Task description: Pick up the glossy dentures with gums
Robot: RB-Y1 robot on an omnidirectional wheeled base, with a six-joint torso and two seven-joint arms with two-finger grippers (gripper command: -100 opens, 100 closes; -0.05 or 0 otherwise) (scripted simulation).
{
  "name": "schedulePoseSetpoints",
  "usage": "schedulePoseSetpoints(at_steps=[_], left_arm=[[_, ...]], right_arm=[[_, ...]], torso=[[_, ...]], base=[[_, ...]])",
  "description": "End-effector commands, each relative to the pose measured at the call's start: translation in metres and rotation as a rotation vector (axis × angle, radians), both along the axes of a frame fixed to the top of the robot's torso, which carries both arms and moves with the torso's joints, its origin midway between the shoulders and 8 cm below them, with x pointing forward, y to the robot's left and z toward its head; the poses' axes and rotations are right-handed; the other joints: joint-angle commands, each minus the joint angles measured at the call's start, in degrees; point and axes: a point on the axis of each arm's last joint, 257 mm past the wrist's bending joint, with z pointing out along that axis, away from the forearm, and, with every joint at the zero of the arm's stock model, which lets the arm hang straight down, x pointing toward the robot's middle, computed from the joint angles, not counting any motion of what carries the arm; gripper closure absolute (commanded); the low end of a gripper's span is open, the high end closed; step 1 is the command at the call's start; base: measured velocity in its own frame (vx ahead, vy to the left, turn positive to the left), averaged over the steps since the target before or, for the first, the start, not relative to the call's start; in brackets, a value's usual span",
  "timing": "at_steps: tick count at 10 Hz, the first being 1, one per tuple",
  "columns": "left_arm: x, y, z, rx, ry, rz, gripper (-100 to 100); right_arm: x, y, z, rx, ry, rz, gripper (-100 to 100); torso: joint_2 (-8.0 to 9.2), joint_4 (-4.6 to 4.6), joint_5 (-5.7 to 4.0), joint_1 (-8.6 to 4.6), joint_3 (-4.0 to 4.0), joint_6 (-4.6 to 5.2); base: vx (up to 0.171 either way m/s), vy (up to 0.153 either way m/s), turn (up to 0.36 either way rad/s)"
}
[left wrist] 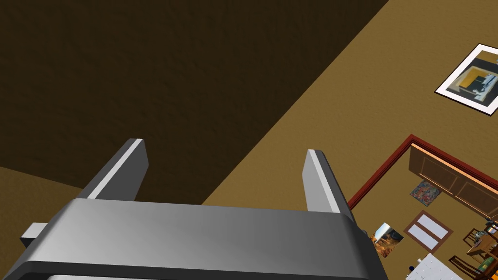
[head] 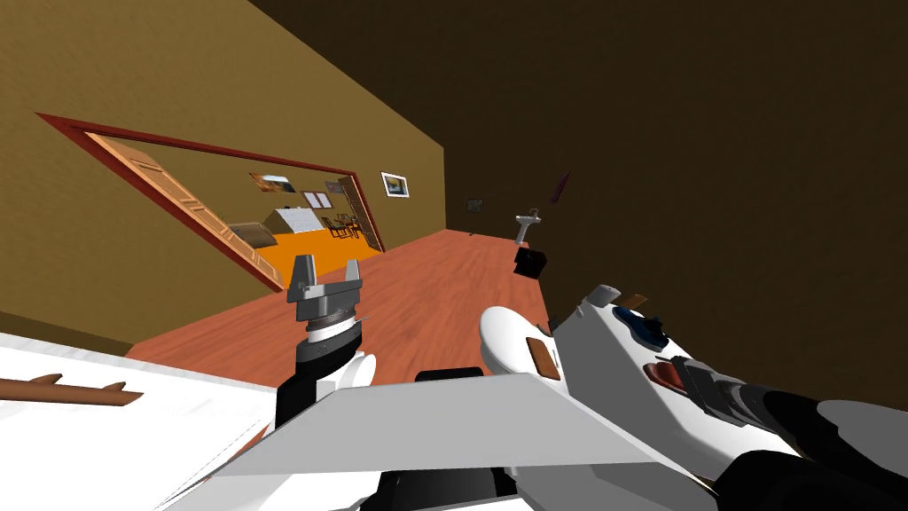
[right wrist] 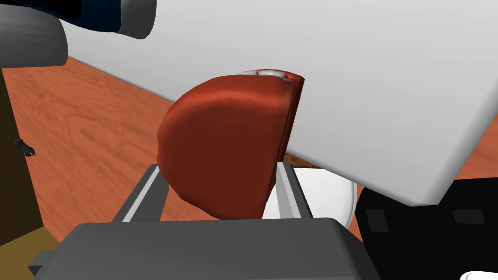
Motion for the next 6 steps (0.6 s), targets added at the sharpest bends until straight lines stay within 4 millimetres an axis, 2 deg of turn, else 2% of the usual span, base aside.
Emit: schedulePoseSetpoints(at_steps=[1, 6], left_arm=[[0.0, 0.0, 0.0, 0.0, 0.0, 0.0, 0], [0.0, 0.0, 0.0, 0.0, 0.0, 0.0, 0]], right_arm=[[0.009, 0.005, 0.004, -0.002, -0.002, 0.007, 100], [0.031, 0.026, 0.008, 0.009, 0.001, 0.031, 100]], torso=[[0.0, 0.0, 0.0, 0.0, 0.0, 0.0], [-0.03, -0.01, 0.02, 0.06, -0.02, 0.01]], base=[[-0.025, -0.02, -0.048], [-0.023, -0.017, -0.047]])
